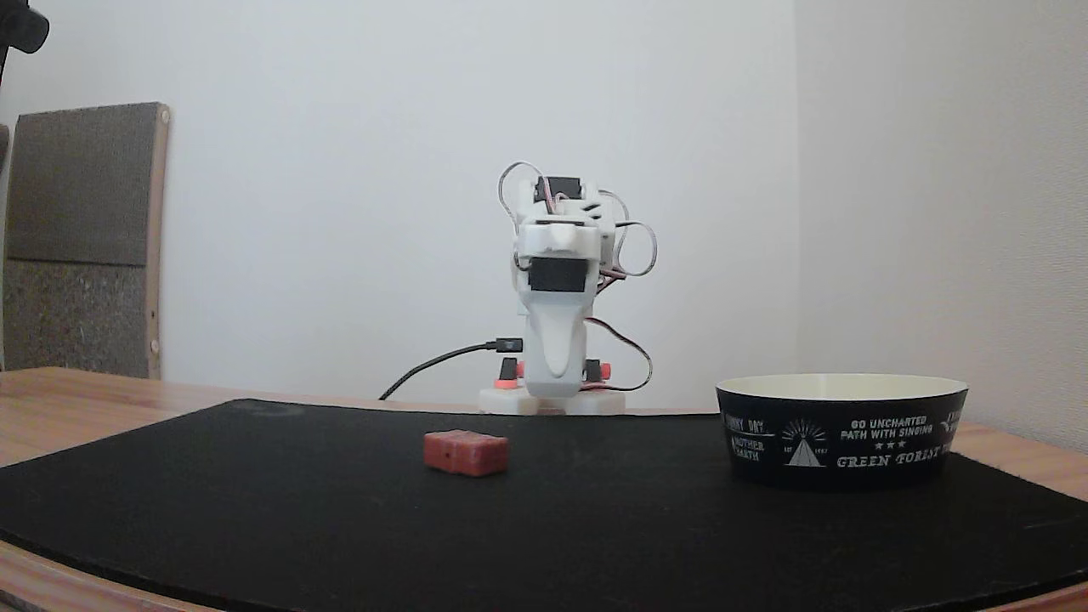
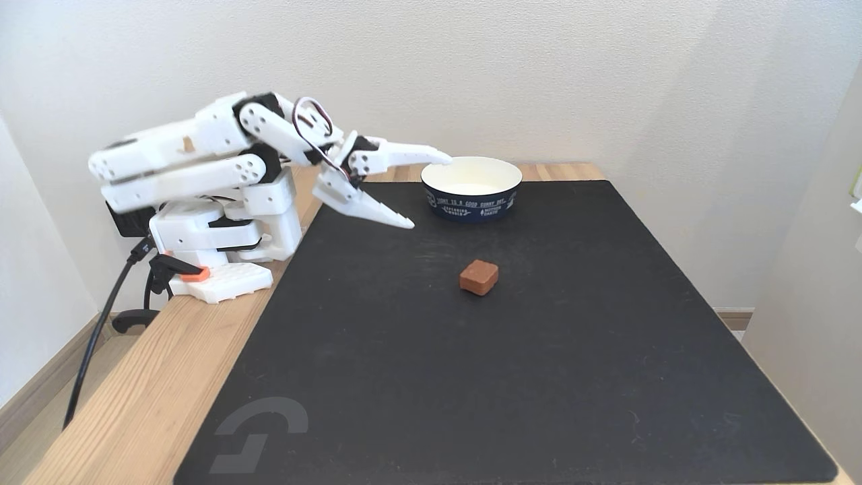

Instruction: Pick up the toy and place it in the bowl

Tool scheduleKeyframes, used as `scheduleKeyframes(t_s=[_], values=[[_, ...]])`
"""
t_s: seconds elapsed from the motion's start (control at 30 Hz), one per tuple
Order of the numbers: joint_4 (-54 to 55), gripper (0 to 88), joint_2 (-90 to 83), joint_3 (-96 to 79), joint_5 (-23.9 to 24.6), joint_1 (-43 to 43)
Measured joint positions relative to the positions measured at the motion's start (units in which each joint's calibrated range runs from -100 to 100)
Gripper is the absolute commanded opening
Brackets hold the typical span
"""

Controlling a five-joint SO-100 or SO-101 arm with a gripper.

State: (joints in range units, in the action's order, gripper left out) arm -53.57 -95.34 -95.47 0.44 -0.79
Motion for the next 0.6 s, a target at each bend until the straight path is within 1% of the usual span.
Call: scheduleKeyframes(t_s=[0.03, 0.13, 0.17, 0.2, 0.27, 0.33, 0.37, 0.47, 0.53, 0.6], values=[[0.0, 42.5, 4.0, 4.5, 0.4, 1.7], [0.0, 42.5, 10.4, 10.4, 0.3, 2.3], [0.0, 42.5, 15.2, 14.3, 0.3, 2.1], [0.0, 42.5, 26.2, 21.9, 0.1, 1.9], [0.0, 42.5, 37.3, 27.8, 0.7, 2.5], [-0.7, 42.5, 48.6, 36.1, 2.9, 4.5], [-1.5, 42.5, 57.7, 44.0, 5.9, 7.3], [-4.1, 42.5, 68.4, 52.2, 8.6, 9.7], [-6.8, 42.5, 77.9, 60.4, 9.6, 11.3], [-8.7, 42.5, 81.2, 63.4, 9.9, 11.2]])
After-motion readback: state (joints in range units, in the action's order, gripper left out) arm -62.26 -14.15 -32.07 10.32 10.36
